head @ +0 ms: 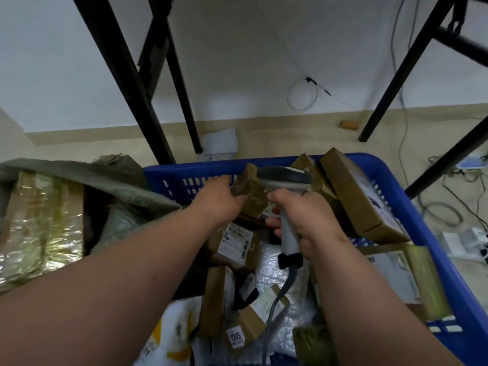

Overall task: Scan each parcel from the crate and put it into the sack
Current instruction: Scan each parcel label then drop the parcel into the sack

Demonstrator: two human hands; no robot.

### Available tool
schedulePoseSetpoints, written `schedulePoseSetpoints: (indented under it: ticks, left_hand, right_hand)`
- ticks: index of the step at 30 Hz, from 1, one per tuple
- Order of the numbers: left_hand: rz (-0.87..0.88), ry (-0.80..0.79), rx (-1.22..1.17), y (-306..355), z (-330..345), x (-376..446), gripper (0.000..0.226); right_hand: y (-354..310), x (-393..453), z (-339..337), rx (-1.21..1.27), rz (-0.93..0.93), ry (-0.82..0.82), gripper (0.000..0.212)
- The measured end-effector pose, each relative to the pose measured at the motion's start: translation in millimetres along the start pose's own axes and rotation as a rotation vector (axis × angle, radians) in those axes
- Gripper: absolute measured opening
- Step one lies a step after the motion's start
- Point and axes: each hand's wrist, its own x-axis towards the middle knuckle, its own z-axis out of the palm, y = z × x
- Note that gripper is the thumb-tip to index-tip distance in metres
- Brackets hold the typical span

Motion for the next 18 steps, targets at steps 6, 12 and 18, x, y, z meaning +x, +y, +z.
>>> schedulePoseSetpoints:
  ticks: [6, 12, 18]
  left_hand:
    - [-0.201, -0.128, -0.403, 10, 21, 34, 0.083]
    - [-0.322, -0.183, -0.453, 22, 36, 65, 0.075]
    - [-0.309, -0.203, -0.584, 13, 34, 56, 0.082]
  right_hand:
    - [1, 11, -8, 0.067, 0.006, 0.018, 0.029]
    - [5, 15, -6, 0.078, 0.016, -0.010, 0.024]
    - [1, 14, -5, 0.107, 0.016, 0.003, 0.039]
